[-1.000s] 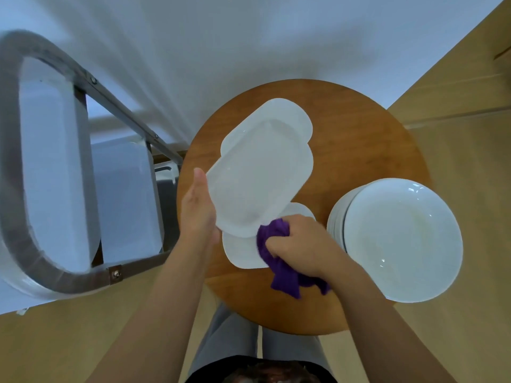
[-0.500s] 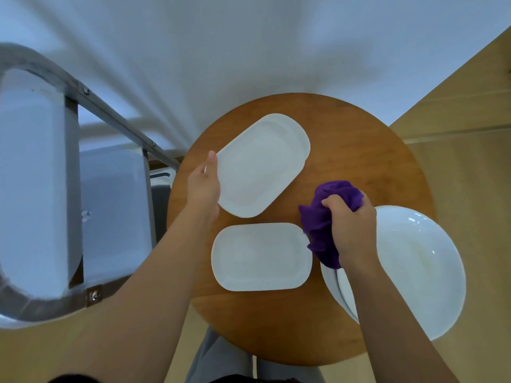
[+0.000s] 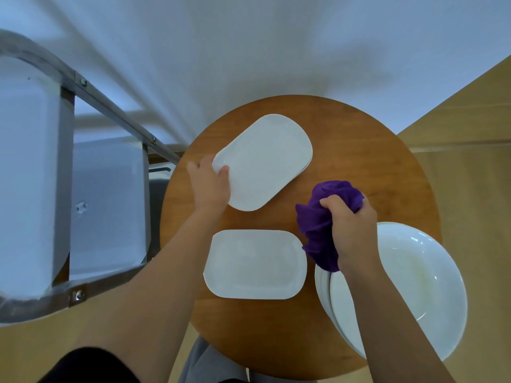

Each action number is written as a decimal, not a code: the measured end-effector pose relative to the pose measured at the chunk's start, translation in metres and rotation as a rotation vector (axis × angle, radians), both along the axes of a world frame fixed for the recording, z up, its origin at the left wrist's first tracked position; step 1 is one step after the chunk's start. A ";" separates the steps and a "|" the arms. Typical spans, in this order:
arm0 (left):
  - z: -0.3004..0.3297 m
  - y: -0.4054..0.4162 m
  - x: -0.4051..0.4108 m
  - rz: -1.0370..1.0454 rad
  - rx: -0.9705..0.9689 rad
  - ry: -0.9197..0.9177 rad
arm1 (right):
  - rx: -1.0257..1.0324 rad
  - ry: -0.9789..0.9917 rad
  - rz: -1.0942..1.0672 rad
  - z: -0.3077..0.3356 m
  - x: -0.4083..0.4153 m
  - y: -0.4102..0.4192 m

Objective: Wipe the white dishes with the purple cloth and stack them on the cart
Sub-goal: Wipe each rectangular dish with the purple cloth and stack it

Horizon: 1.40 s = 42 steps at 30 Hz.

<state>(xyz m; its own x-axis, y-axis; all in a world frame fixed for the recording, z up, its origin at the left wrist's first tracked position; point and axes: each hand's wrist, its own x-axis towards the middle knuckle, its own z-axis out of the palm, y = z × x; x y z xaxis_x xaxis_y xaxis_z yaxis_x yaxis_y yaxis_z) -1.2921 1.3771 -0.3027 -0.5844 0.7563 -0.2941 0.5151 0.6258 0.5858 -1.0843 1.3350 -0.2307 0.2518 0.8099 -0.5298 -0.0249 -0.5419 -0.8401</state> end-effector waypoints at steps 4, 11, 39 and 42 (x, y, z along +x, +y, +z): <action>0.000 0.001 0.002 0.010 0.024 -0.009 | -0.004 0.012 0.021 0.000 -0.001 0.003; -0.004 -0.015 -0.005 -0.058 0.039 0.081 | -0.019 0.065 0.065 0.002 -0.008 0.003; -0.011 -0.151 -0.012 0.111 -0.232 -0.559 | -0.240 0.049 0.089 -0.013 -0.034 -0.102; -0.007 -0.149 -0.002 0.251 -0.242 -0.686 | -0.236 0.020 0.108 -0.014 -0.036 -0.119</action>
